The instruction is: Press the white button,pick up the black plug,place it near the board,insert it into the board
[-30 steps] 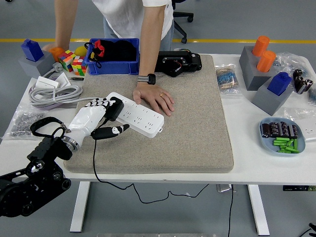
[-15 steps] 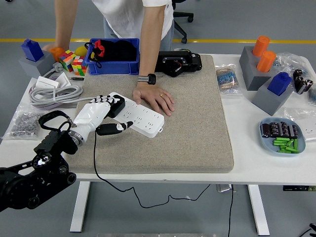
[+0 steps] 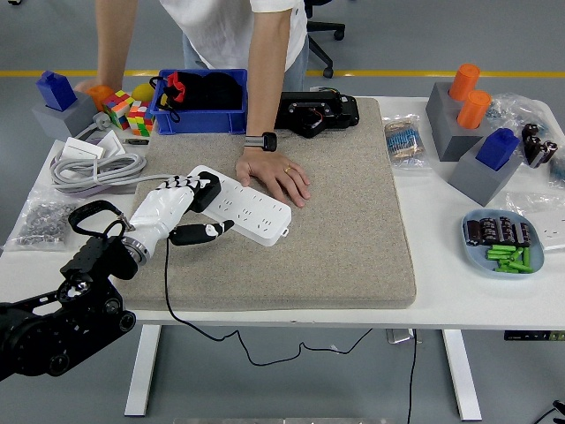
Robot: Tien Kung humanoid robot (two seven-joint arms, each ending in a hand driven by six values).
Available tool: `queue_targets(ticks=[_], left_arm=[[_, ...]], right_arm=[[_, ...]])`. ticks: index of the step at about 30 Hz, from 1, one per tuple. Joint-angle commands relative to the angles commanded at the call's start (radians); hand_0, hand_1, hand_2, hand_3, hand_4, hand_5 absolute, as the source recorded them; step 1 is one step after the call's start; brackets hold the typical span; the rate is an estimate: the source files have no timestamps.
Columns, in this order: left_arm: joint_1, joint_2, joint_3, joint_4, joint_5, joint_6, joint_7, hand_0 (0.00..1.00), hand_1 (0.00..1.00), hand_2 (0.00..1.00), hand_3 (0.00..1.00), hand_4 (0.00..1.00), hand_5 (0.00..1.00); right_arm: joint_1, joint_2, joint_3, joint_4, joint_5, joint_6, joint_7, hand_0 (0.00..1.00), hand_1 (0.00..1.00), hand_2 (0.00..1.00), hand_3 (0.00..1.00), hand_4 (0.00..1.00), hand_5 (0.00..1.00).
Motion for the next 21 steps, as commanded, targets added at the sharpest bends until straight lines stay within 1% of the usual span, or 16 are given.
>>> queue_targets(ticks=[4,5,10,11,12,16,21], left_arm=[[0.003,0.003,-0.018,-0.010,0.001,0.021,-0.023,0.998,0.979,0.902,0.853,0.850,0.746],[0.004,0.004,-0.027,-0.016,0.002,0.028,-0.030,0.998,0.988,0.916,0.864,0.850,0.744],[0.004,0.007,-0.073,-0.052,0.003,0.054,-0.049,0.998,0.988,0.916,0.864,0.850,0.744],[0.005,0.007,-0.085,-0.060,0.004,0.058,-0.052,0.998,0.996,0.958,0.912,0.851,0.749],[0.006,0.007,-0.096,-0.066,0.006,0.063,-0.055,0.998,0.996,0.958,0.912,0.851,0.749],[0.006,0.008,-0.134,-0.088,0.013,0.070,-0.054,0.998,0.996,0.958,0.912,0.851,0.749],[0.014,0.009,-0.188,-0.096,0.018,0.074,-0.054,0.998,0.996,0.959,0.918,0.848,0.752]], right_arm=[[0.001,0.001,-0.002,0.000,0.001,0.000,0.001,0.620,0.592,0.581,0.578,0.639,0.367],[0.001,0.001,-0.002,0.000,0.002,0.000,0.001,0.621,0.592,0.581,0.578,0.639,0.366],[0.001,0.002,-0.004,0.000,0.002,0.001,0.001,0.621,0.592,0.581,0.578,0.639,0.366],[0.001,0.002,-0.005,0.000,0.002,0.001,0.001,0.621,0.592,0.581,0.578,0.638,0.366],[0.001,0.002,-0.006,0.000,0.003,0.001,0.001,0.621,0.592,0.581,0.578,0.638,0.366],[0.001,0.002,-0.003,0.000,0.001,0.001,0.000,0.621,0.592,0.581,0.578,0.638,0.366],[0.000,0.002,0.000,0.000,0.001,0.000,0.000,0.621,0.592,0.580,0.578,0.637,0.365]])
